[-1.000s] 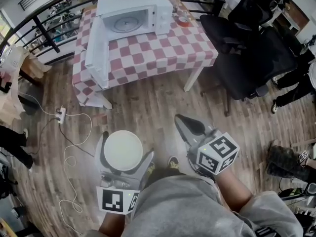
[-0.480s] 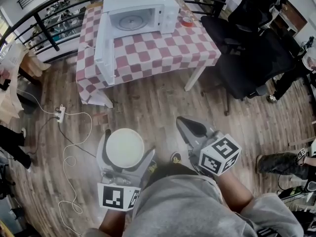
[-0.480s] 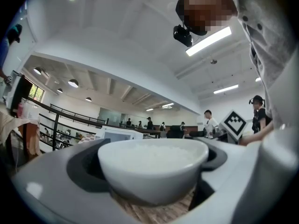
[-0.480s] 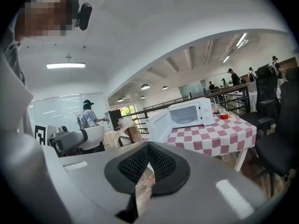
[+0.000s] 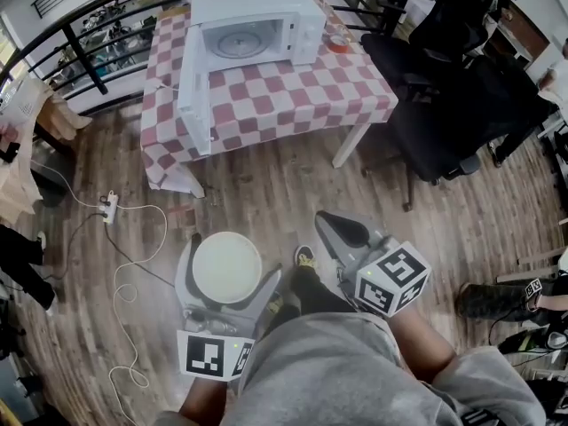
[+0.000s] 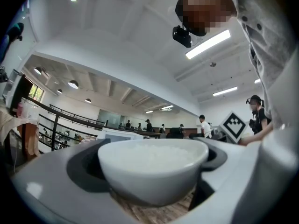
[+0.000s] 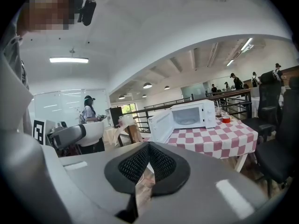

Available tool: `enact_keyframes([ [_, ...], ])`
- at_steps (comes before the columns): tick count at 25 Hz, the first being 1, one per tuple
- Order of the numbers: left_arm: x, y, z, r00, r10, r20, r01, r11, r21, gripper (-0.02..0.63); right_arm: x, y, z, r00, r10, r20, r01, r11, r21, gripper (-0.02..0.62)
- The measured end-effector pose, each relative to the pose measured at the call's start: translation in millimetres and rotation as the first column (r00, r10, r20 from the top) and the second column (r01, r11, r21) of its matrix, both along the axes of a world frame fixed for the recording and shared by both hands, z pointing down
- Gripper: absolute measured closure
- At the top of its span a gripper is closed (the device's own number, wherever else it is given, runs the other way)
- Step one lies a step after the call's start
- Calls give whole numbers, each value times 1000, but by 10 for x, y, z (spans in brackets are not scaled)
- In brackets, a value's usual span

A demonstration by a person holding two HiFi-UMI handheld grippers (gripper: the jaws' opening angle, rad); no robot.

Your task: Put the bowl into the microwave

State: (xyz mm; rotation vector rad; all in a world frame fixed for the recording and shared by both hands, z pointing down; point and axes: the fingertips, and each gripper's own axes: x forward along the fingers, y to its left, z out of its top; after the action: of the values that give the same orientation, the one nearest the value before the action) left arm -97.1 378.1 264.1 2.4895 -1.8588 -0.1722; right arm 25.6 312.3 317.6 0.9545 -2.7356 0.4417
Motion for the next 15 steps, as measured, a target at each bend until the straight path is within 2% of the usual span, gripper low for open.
enact_keyframes([
  [8,-79,-25,-12,1000,-18,7,17,1000,13,64,-158,-43,1,1000,-28,10,28,1000,12,597],
  [15,-85,-151,2,999,-30,14,29,999,13,64,-142,-159,51,999,-33,20,33,999,7,597],
])
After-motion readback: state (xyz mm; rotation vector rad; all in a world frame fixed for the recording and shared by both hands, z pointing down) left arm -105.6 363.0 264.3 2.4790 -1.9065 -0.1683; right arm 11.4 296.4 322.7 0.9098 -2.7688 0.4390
